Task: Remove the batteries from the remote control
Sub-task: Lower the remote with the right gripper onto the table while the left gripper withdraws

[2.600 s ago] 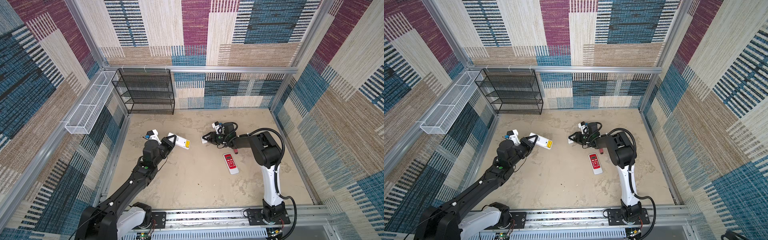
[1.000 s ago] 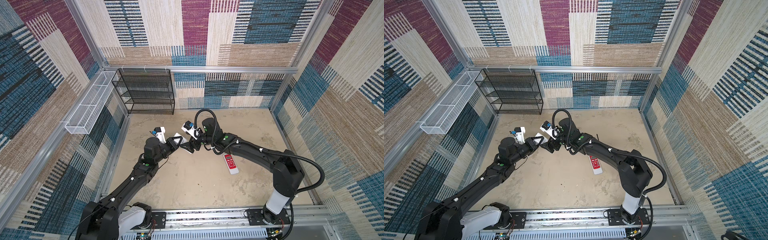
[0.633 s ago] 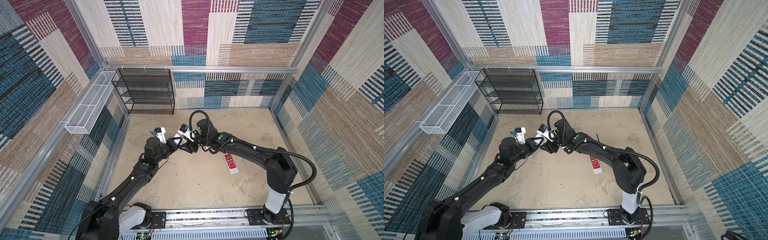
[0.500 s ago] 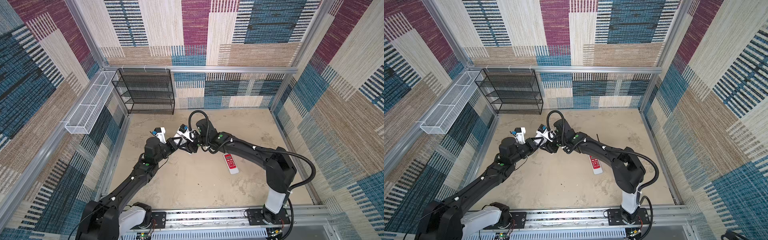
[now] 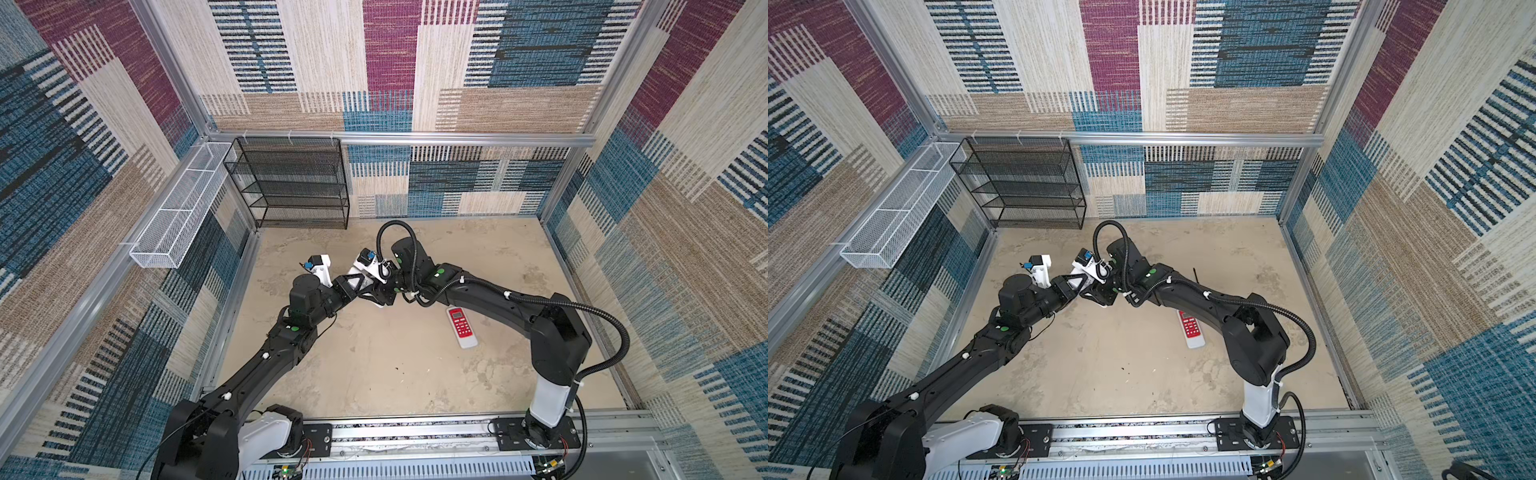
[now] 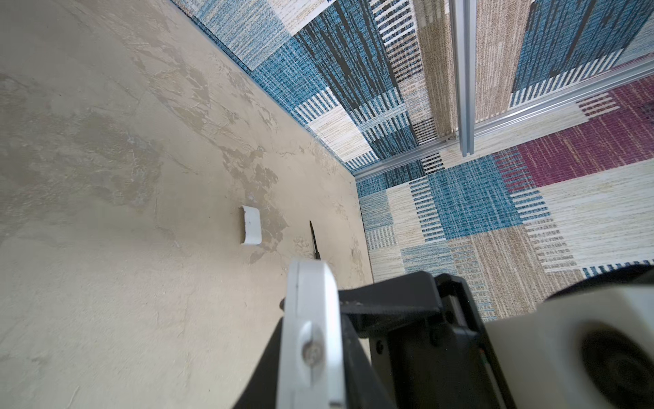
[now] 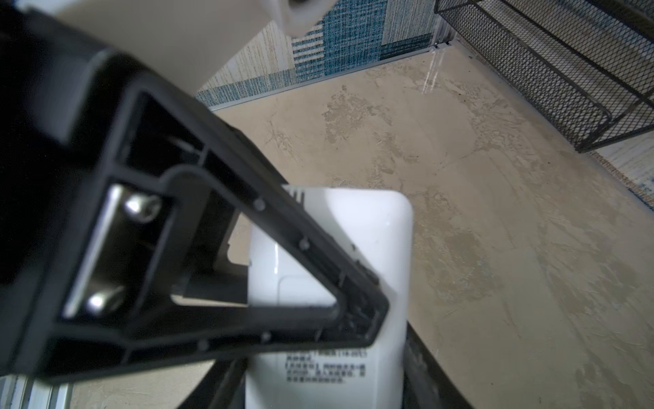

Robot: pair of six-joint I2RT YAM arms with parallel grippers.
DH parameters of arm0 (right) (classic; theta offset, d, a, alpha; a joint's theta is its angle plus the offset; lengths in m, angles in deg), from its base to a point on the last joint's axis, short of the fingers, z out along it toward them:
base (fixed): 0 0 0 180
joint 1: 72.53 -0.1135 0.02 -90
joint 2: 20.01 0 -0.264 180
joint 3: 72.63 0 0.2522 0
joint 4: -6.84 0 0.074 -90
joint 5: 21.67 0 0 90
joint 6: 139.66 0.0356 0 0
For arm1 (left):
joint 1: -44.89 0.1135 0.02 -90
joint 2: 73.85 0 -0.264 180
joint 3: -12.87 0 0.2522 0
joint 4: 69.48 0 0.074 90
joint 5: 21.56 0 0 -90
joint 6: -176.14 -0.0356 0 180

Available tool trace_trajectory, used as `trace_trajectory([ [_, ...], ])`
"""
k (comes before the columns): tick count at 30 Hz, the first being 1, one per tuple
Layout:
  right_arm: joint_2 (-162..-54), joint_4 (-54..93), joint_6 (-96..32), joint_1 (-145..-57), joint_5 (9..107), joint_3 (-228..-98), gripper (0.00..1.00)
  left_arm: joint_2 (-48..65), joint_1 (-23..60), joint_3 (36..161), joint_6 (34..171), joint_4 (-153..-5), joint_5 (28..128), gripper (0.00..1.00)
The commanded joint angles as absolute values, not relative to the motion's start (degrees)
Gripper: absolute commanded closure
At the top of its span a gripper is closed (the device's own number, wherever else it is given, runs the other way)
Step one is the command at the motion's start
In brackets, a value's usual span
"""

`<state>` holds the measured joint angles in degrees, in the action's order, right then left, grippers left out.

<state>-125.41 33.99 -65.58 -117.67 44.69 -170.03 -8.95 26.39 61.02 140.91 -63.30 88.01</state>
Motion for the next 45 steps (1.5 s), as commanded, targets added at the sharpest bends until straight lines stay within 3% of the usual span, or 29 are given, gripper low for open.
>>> trace_trajectory([
  [1,-125.6,33.3,-67.0,-117.7,45.3,-169.4,0.62,-8.7,26.4,61.3,139.3,-63.0,88.0,0.46],
  [4,-125.8,33.2,-67.6,-117.7,46.4,-168.6,0.62,-8.9,26.4,62.5,138.6,-67.2,86.8,0.26],
  [10,-126.6,34.4,-70.8,-117.6,50.4,-166.5,0.61,-11.6,28.3,65.0,137.7,-80.3,81.2,0.16],
  [17,-132.5,38.1,-73.4,-117.5,56.1,-166.5,0.6,-15.9,32.2,66.5,136.4,-91.5,76.5,0.16],
  [32,-140.7,40.8,-75.0,-117.6,60.2,-167.7,0.55,-14.6,33.2,63.9,138.0,-85.9,80.8,0.18],
  [45,-141.2,43.1,-76.1,-117.6,61.7,-168.7,0.31,-13.7,33.6,64.0,138.3,-86.9,81.2,0.19],
])
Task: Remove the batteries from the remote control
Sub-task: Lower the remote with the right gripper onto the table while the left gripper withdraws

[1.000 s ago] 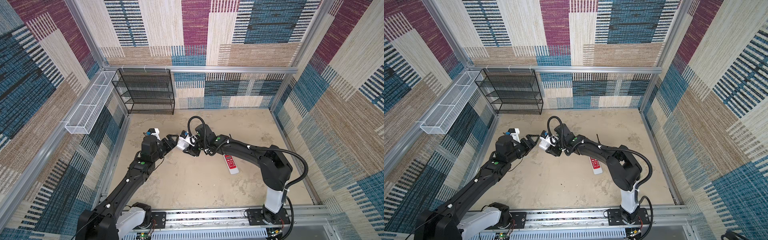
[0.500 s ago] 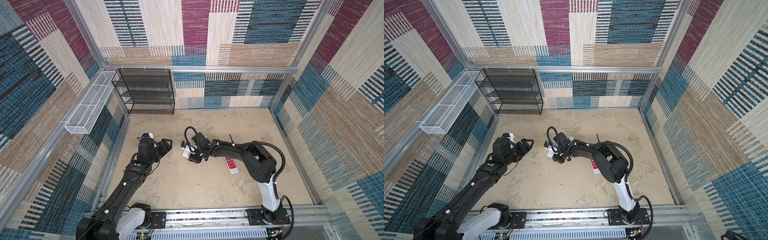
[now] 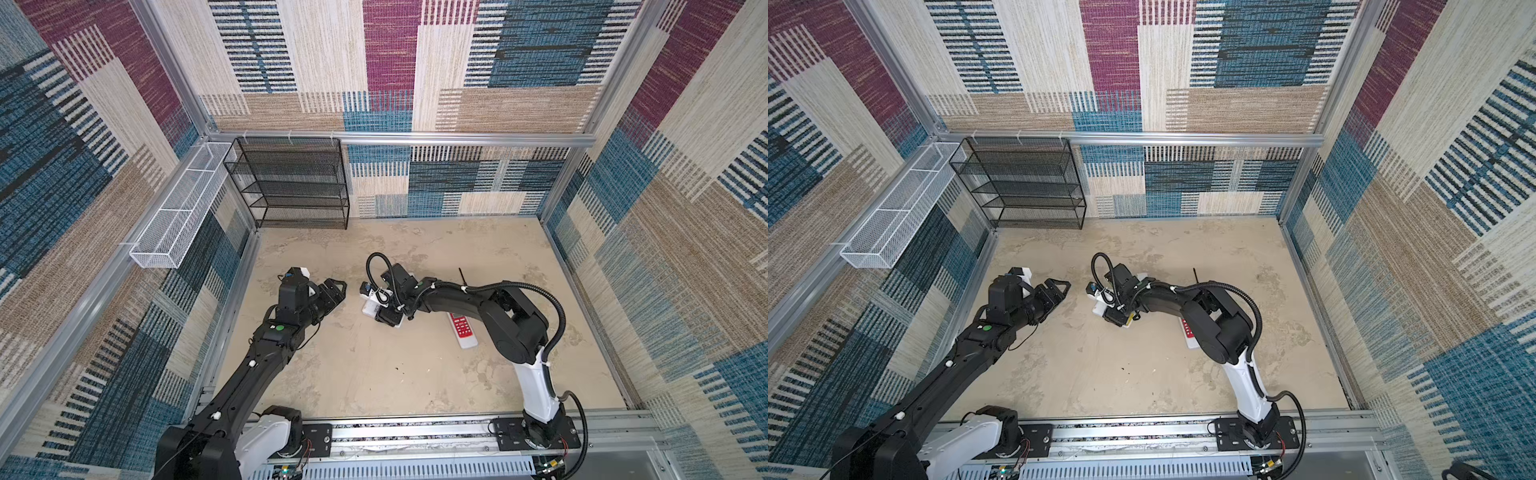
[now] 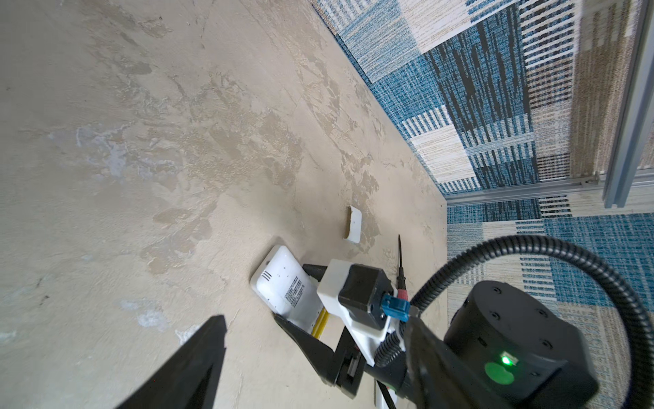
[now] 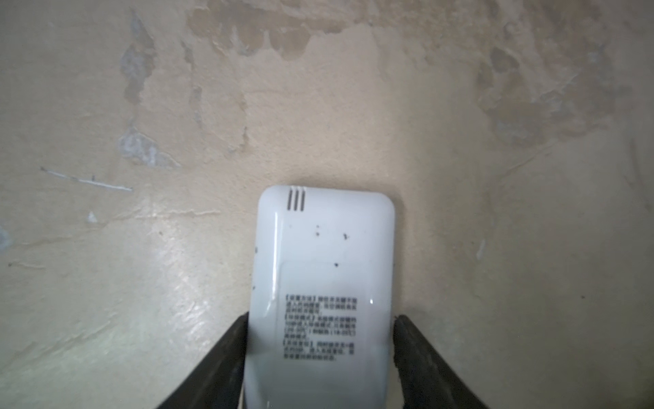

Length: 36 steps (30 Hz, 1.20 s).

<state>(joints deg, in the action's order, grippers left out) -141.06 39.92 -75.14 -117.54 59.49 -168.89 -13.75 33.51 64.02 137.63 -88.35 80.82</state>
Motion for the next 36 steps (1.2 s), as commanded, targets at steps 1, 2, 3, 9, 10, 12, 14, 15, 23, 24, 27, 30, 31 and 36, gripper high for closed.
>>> trace_trajectory([
  [1,-141.0,43.2,-75.9,-117.6,61.7,-168.4,0.29,-13.7,33.7,64.0,138.3,-87.0,81.2,0.19],
  [2,-140.7,43.3,-75.7,-117.7,61.8,-168.0,0.27,-13.7,33.7,63.9,138.3,-87.0,81.2,0.19],
  [3,-140.2,43.1,-75.2,-117.7,61.8,-167.4,0.26,-13.7,33.8,63.9,138.2,-87.0,81.3,0.19],
  [9,-135.8,41.2,-73.1,-117.9,65.7,-161.8,0.14,-13.4,34.0,64.1,137.5,-87.3,81.6,0.19],
  [10,-135.1,41.0,-73.0,-117.8,66.7,-161.0,0.13,-13.2,34.0,64.3,137.2,-87.6,81.8,0.19],
  [12,-134.2,40.8,-72.9,-117.9,68.4,-159.7,0.11,-12.8,34.0,64.8,136.9,-87.9,82.1,0.19],
  [14,-133.5,40.9,-72.9,-117.9,70.2,-158.8,0.09,-12.4,34.1,65.3,136.5,-88.1,82.7,0.19],
  [15,-133.2,41.0,-72.9,-117.9,71.0,-158.4,0.09,-12.3,34.1,65.5,136.4,-88.0,83.0,0.19],
  [23,-131.7,40.1,-74.7,-117.4,75.2,-155.8,0.07,-11.7,34.1,66.6,136.1,-88.2,84.2,0.2],
  [24,-131.6,40.1,-74.9,-117.2,75.1,-155.9,0.07,-11.7,34.1,66.8,136.1,-88.4,84.3,0.2],
  [27,-130.9,40.1,-75.3,-116.2,75.3,-155.7,0.07,-11.8,34.1,66.9,135.9,-89.0,84.4,0.2],
  [30,-130.2,40.0,-75.5,-114.6,74.9,-155.5,0.07,-12.1,34.1,66.9,136.0,-89.0,84.3,0.2],
  [31,-130.1,40.0,-75.6,-114.1,74.8,-155.5,0.07,-12.1,34.1,66.8,136.0,-89.0,84.3,0.2],
  [36,-129.8,40.8,-76.0,-112.4,73.9,-156.5,0.07,-11.7,34.1,66.5,136.2,-88.5,84.3,0.2],
])
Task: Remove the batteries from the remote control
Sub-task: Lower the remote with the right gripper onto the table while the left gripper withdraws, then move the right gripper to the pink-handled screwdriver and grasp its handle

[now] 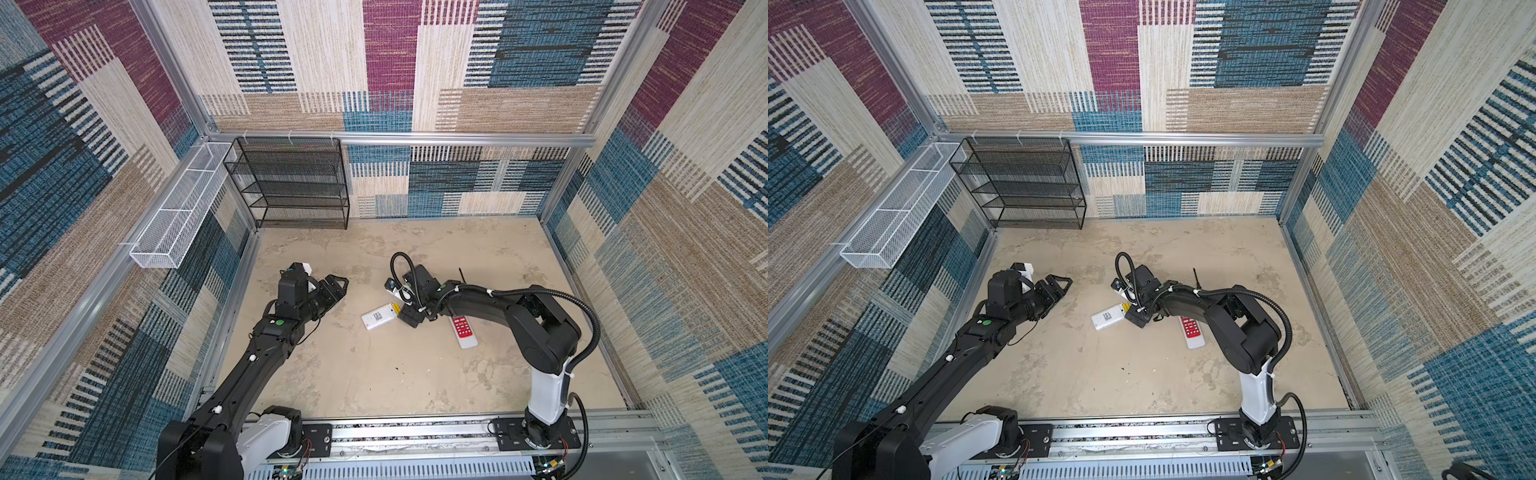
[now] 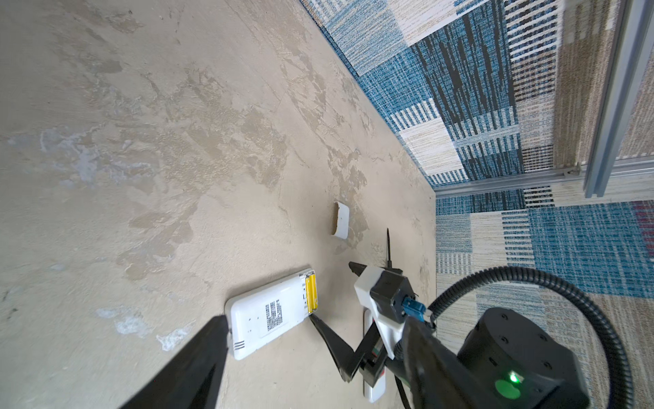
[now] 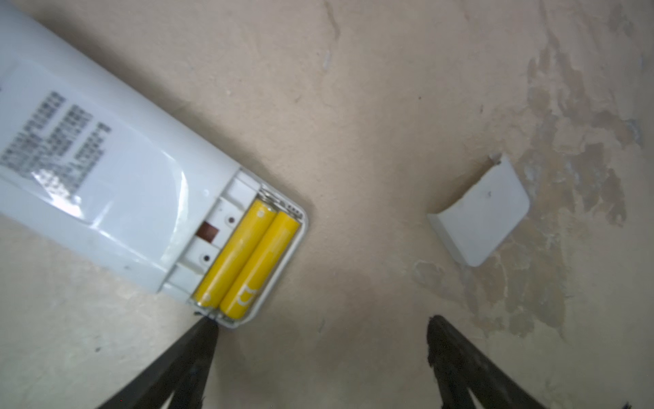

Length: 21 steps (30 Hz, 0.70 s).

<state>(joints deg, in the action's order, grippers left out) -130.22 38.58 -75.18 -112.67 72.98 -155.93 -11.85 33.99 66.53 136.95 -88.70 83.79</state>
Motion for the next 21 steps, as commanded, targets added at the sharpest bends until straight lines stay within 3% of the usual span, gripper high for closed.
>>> trace_trajectory([
  [1,-129.5,41.2,-76.0,-112.2,73.5,-156.6,0.07,-11.6,34.0,66.5,136.2,-88.4,84.3,0.2],
  [7,-124.9,41.6,-69.9,-108.9,69.4,-155.9,0.08,-11.5,34.1,66.6,135.8,-88.4,84.6,0.21],
  [13,-118.8,42.3,-53.5,-101.1,71.2,-155.7,0.12,-10.9,34.1,67.3,135.1,-89.8,84.9,0.2],
  [21,-113.7,46.0,-37.2,-91.1,75.7,-150.8,0.28,-10.1,34.1,67.7,134.6,-90.1,86.6,0.2],
])
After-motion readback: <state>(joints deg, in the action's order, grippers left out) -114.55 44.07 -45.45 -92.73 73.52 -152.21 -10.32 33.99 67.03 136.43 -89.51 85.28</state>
